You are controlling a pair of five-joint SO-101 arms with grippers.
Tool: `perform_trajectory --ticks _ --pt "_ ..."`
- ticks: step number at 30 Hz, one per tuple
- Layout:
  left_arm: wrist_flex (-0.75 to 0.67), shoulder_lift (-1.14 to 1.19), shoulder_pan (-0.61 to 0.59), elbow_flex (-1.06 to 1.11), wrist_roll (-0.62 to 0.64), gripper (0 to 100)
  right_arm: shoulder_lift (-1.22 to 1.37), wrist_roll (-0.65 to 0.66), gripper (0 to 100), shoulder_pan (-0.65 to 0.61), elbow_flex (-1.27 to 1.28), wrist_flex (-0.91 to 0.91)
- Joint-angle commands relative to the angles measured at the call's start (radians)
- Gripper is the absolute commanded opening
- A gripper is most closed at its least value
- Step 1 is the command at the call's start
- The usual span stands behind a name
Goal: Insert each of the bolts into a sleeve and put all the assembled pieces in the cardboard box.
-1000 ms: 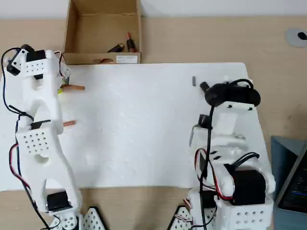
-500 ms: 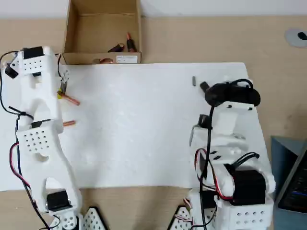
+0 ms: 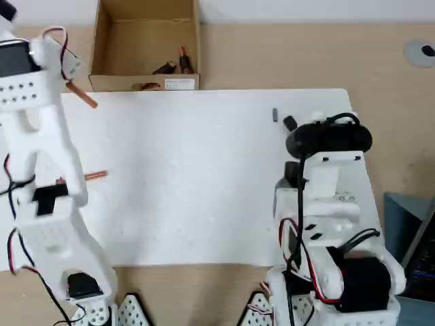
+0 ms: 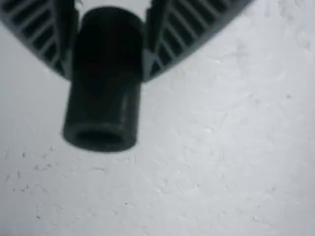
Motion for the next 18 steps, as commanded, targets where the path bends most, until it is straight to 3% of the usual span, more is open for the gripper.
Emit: perform_trajectory --ticks 1,13,18 --pt "0.008 -0.223 0.028 0.071 -0.058 0 -0.01 0.021 0.9 0.002 -0.079 0.025" --pt "0.003 -0.862 0.146 0.56 -0.149 0 -0.17 0.103 0.9 0.002 -0.067 0.054" --pt "-0.092 -1.035 0.141 0.839 -0.15 0 -0.203 0.1 0.9 0.002 -0.024 0.015"
